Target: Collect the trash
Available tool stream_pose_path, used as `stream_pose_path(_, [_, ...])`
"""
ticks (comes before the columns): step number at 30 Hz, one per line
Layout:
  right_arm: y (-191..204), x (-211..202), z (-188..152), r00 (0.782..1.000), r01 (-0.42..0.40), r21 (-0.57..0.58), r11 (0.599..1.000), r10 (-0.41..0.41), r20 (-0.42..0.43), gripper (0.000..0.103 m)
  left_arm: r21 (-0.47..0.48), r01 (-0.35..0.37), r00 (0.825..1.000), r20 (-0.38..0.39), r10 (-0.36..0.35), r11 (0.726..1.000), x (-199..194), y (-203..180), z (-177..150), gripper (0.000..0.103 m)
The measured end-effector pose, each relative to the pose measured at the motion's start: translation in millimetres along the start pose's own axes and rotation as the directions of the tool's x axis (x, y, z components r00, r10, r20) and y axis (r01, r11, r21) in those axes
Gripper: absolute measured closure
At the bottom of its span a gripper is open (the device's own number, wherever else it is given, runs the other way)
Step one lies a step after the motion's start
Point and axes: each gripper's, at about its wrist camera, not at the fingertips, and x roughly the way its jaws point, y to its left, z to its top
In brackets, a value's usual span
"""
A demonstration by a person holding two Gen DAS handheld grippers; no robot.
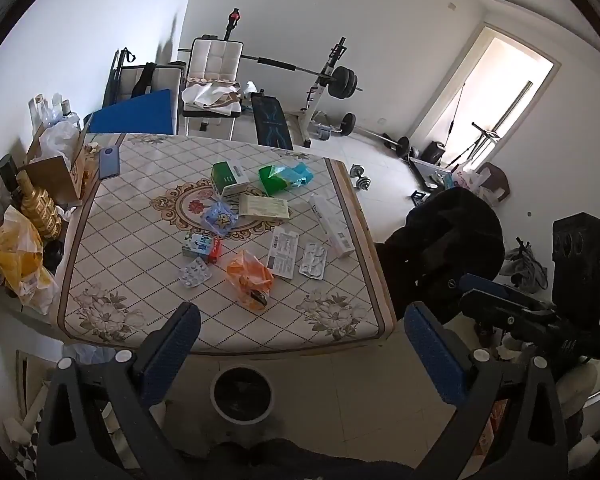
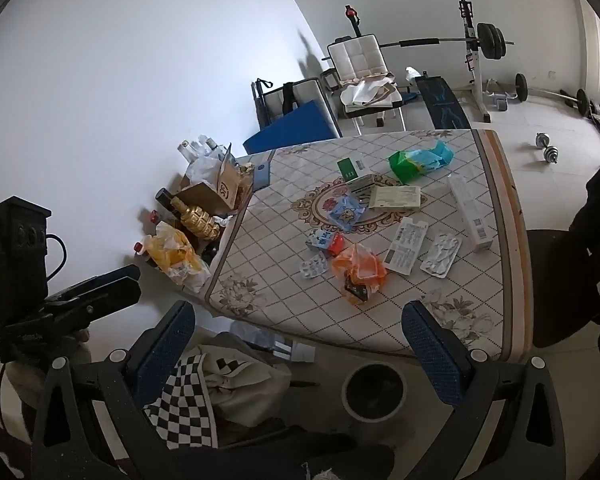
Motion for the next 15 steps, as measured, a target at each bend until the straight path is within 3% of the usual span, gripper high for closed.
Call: stream_pose_path(15, [2.4, 0.0, 0.3, 1.0, -0.003, -0.002, 1.0, 0.003, -0.004, 0.0, 0.005, 0.004, 1.0, -0.001, -0.004, 1.0, -5.9, -0.2, 4.0, 0.0])
